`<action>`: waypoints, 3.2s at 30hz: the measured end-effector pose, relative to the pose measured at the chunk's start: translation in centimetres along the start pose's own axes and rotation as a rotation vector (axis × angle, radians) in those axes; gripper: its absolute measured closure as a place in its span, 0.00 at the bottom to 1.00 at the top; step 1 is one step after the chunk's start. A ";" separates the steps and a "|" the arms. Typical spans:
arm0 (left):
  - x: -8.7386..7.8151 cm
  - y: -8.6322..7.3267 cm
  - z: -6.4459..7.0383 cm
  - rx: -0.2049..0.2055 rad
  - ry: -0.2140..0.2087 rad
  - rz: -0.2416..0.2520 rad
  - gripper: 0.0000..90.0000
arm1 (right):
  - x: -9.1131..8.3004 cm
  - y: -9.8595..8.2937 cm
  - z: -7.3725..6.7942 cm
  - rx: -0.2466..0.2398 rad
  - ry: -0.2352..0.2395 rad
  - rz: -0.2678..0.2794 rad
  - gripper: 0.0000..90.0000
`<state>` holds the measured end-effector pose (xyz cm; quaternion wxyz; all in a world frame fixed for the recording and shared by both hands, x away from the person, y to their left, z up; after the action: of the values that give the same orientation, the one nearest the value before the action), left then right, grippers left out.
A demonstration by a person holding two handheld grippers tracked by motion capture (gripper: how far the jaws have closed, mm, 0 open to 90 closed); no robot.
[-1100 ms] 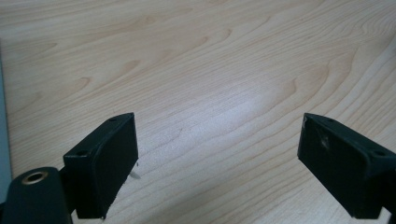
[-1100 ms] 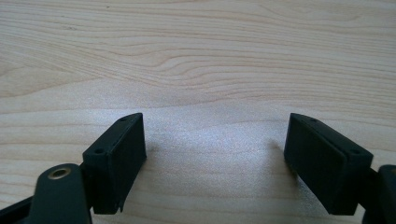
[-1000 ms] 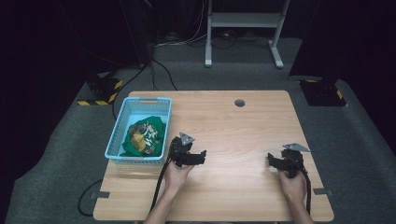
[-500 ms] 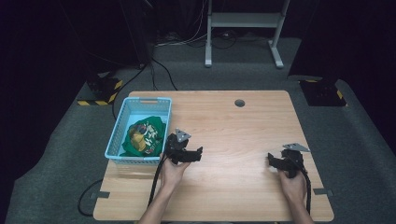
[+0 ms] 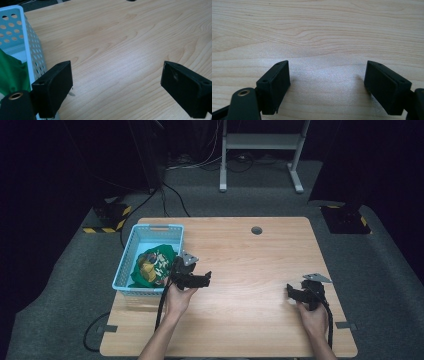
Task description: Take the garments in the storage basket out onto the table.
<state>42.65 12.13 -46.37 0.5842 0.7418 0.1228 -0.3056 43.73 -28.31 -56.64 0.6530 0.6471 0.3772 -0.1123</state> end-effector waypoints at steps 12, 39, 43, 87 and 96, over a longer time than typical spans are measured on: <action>-0.7 0.3 -1.9 -0.001 0.025 -0.006 0.13 | 0.0 0.0 0.0 0.000 0.000 0.000 0.23; -1.7 -0.6 -9.3 -0.091 0.135 -0.046 0.08 | 0.0 0.0 -0.1 -0.014 0.013 -0.002 0.23; -1.3 -1.0 -10.7 -0.099 0.166 -0.076 0.04 | 0.0 0.0 -0.1 -0.014 0.014 -0.002 0.23; 8.1 -1.7 -13.6 -0.096 0.147 -0.354 0.02 | 0.2 0.1 -0.5 -0.025 0.023 -0.005 0.23; 9.1 -2.3 -13.9 -0.118 0.155 -0.390 0.03 | 0.2 0.1 -0.5 -0.026 0.024 -0.004 0.23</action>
<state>52.83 24.30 -51.85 0.5450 0.6900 0.3263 -0.3471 43.78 -27.74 -56.64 0.6564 0.6392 0.3877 -0.1013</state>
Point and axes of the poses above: each handheld gripper's, and its own axes: x roughly forward along the jaws, y roughly out of its top, z roughly to its right, the point moved 3 cm from there along x, roughly forward along the jaws, and after that the axes turned 11 degrees about y, right-handed, at the moved point
